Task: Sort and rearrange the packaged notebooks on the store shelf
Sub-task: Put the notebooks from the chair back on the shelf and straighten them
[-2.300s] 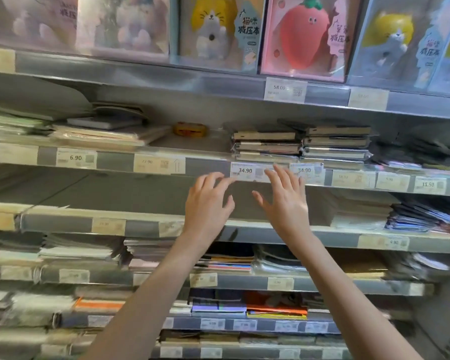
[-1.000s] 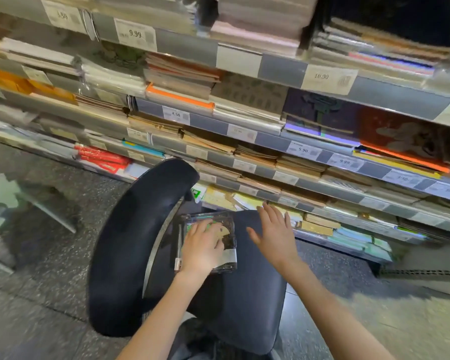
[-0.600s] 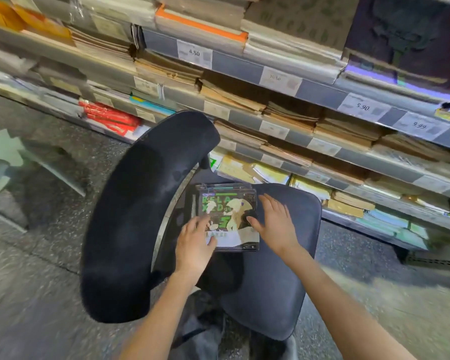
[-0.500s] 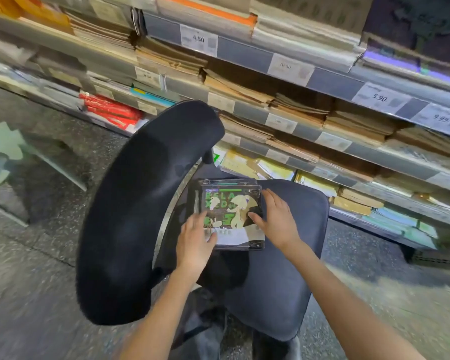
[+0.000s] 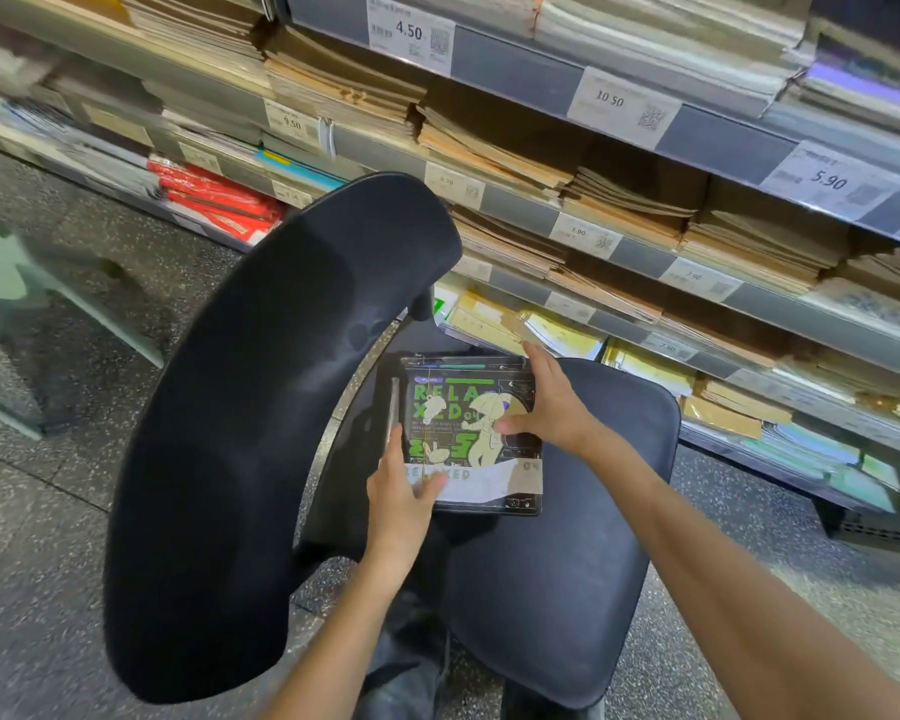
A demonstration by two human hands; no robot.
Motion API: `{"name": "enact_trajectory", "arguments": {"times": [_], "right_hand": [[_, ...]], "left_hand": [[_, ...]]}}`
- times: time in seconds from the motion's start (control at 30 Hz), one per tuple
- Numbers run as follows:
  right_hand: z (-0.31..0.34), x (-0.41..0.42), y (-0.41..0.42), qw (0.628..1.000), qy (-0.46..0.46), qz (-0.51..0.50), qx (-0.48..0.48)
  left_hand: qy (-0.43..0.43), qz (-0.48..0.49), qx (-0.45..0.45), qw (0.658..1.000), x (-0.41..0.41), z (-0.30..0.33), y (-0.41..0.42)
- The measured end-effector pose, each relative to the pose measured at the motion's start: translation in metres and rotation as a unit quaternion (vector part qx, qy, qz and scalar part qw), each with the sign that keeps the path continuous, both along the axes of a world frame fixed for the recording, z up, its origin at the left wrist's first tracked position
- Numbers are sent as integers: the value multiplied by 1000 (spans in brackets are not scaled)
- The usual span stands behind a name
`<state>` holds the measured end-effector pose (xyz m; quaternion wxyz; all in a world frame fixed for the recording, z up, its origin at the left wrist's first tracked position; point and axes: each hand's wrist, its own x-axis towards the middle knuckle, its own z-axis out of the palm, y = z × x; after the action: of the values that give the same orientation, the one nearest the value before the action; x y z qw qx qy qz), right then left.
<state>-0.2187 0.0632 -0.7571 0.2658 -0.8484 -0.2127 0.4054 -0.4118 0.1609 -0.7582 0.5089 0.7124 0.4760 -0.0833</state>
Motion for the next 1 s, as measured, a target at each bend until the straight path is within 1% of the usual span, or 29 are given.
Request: {"name": "enact_trajectory", "arguments": {"times": [0.07, 0.13, 0.23, 0.4, 0.53, 0.6, 0.73, 0.83, 1.0], "right_hand": [[0, 6, 4, 999, 40, 14, -15], [0, 11, 8, 996, 86, 8, -24], [1, 13, 10, 994, 103, -2, -31], [4, 7, 4, 998, 60, -28, -3], [9, -1, 0, 995, 41, -70, 56], [13, -5, -3, 992, 38, -93, 76], [20, -8, -11, 990, 19, -112, 82], [32, -12, -19, 985, 17, -141, 96], [77, -1, -30, 981, -34, -152, 117]], "left_hand": [[-1, 20, -16, 1000, 1, -1, -2], [-4, 24, -11, 1000, 1, -1, -2], [-29, 35, -5, 999, 3, 0, -3], [-67, 83, -15, 994, 3, 0, -8], [-81, 104, 3, 991, 4, 10, -12], [-91, 100, 20, 991, 5, 13, -12], [-107, 97, 30, 989, 8, 23, -11], [-104, 78, 34, 991, 14, 37, -11], [-114, 44, 43, 992, 34, 74, -13]]}}
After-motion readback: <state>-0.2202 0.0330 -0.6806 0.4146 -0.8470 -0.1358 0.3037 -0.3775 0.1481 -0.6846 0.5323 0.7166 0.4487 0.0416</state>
